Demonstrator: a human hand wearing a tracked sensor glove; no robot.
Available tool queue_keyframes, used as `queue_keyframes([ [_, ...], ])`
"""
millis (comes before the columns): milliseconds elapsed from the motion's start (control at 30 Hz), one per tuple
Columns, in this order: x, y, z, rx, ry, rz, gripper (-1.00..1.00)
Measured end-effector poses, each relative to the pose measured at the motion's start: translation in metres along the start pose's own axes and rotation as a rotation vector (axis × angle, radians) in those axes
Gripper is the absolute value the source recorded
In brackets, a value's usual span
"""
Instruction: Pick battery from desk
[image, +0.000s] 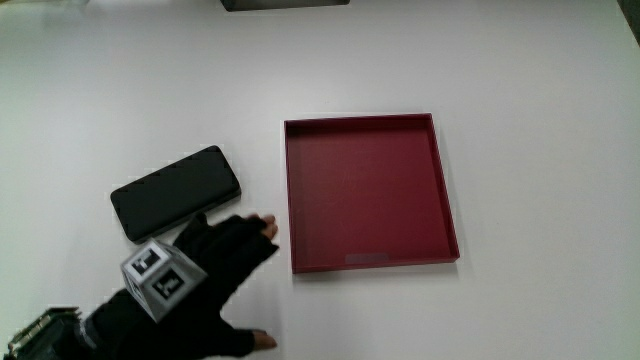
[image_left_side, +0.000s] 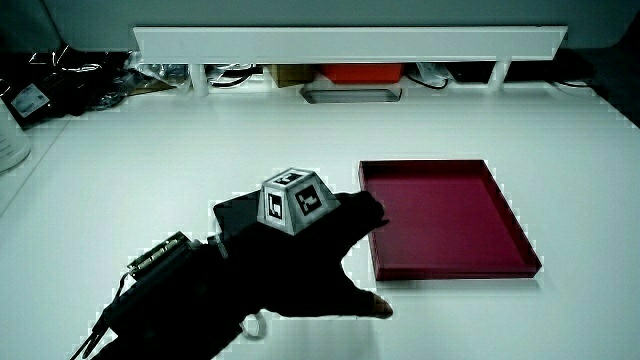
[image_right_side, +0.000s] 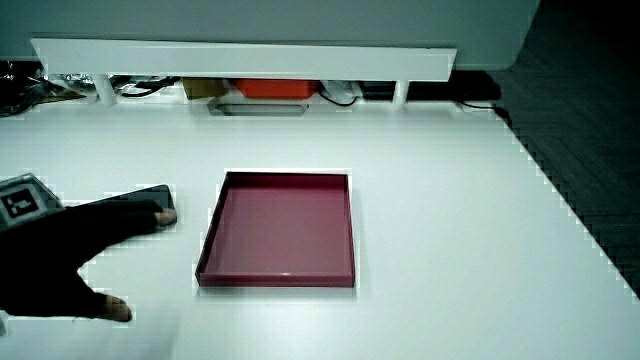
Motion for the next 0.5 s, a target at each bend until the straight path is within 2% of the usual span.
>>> queue_keyframes([
  [100,-0.02,0.001,0.001,0.014,-0.08,0.125,0.0],
  [133,-0.023,0.003,0.005,0.027,-0.021,0.089,0.0],
  [200,-0.039,0.006,0.002,0.027,-0.064,0.162,0.0],
  [233,-0.045,0.008,0.003,0.034,-0.063,0.146,0.0],
  [300,-0.057,0.01,0.005,0.025,-0.128,0.209,0.0],
  [333,-0.084,0.011,-0.021,-0.007,-0.238,0.219,0.0],
  [467,-0.09,0.019,-0.013,-0.005,-0.232,0.291,0.0],
  [500,-0.084,0.021,-0.004,-0.007,-0.237,0.319,0.0],
])
